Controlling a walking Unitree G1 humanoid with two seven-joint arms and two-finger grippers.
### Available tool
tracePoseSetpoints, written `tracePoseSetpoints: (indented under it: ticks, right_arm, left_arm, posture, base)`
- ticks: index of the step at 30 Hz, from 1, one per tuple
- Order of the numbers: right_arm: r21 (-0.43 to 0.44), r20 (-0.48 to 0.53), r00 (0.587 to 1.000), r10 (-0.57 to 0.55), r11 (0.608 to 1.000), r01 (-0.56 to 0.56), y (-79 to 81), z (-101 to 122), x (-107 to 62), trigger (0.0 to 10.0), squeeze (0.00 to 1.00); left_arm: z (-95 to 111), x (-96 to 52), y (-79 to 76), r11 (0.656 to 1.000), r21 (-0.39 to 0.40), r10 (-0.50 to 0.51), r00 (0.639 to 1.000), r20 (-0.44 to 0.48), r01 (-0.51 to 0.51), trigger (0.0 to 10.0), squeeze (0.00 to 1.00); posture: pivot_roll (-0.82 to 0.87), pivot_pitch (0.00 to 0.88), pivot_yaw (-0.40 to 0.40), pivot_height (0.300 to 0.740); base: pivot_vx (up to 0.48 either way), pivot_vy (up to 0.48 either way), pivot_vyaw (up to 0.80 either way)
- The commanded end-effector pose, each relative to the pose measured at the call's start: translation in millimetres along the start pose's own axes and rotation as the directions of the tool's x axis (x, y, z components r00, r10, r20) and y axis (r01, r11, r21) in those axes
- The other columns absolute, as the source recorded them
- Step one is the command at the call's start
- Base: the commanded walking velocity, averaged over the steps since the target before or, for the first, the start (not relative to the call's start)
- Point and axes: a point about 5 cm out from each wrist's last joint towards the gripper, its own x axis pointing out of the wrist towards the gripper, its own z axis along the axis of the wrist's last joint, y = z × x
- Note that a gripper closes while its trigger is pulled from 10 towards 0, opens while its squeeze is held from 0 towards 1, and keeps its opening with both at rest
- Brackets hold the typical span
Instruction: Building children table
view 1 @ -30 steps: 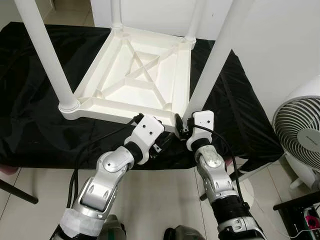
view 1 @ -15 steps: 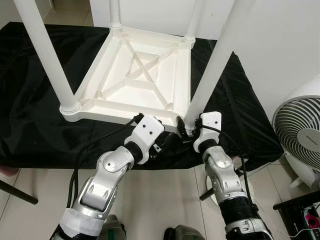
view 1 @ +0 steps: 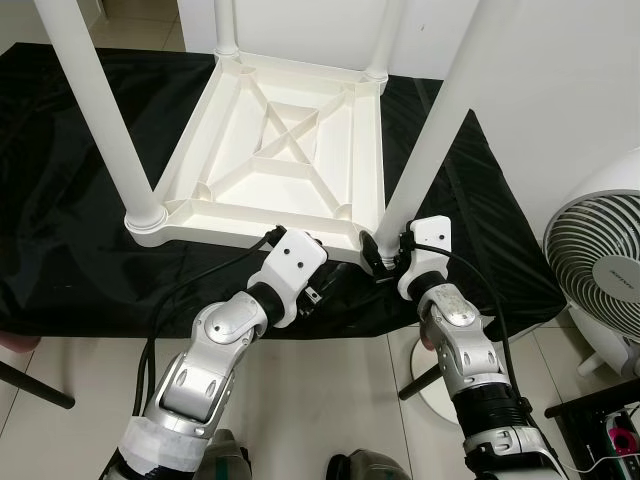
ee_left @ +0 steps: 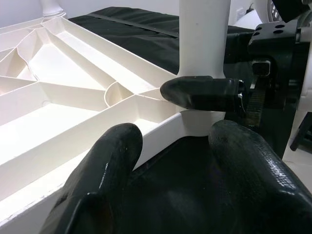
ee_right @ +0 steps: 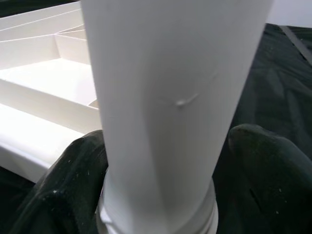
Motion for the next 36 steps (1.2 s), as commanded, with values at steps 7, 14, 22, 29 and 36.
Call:
tracePoseSetpoints:
  ticks: [7,14,22,29,36]
  right_arm:
    - [-0.007,-0.01,0.997,0.081,0.997,-0.081,0.0,0,2.9,10.0,0.0]
    - [-0.047,0.005,0.976,0.217,0.975,-0.217,-3.5,7,4.2,10.0,0.0]
    - [-0.125,-0.05,0.928,0.369,0.919,-0.373,-19.1,11,18.7,10.0,0.0]
    - [-0.149,-0.112,0.88,0.462,0.868,-0.474,-12.4,6,26.5,10.0,0.0]
    - [-0.133,-0.119,0.844,0.522,0.834,-0.535,-7.0,3,26.1,0.0,0.0]
  left_arm:
    - [-1,-1.0,3.1,0.998,0.006,0.055,0.998,-0.015,-0.055,10.0,0.0]
    - [-1,-1.2,2.9,0.999,0.006,0.054,0.998,-0.016,-0.054,10.0,0.0]
    - [-1,-0.7,3.3,0.999,0.014,0.046,0.999,-0.019,-0.046,10.0,0.0]
    - [0,-0.2,4.3,0.999,0.015,0.052,0.999,-0.016,-0.052,10.0,0.0]
    - [0,-1.1,5.7,0.998,0.016,0.063,0.998,-0.016,-0.062,10.0,0.0]
  posture:
    - [0.04,0.061,-0.081,0.74]
    - [0.04,0.065,-0.079,0.74]
    - [0.04,0.062,-0.075,0.74]
    - [0.05,0.056,-0.08,0.74]
    - [0.06,0.054,-0.087,0.74]
  base:
    - [0.0,0.0,0.0]
    - [0.0,0.0,0.0]
    - [0.0,0.0,0.0]
    - [0.0,0.0,0.0]
    - [0.0,0.0,0.0]
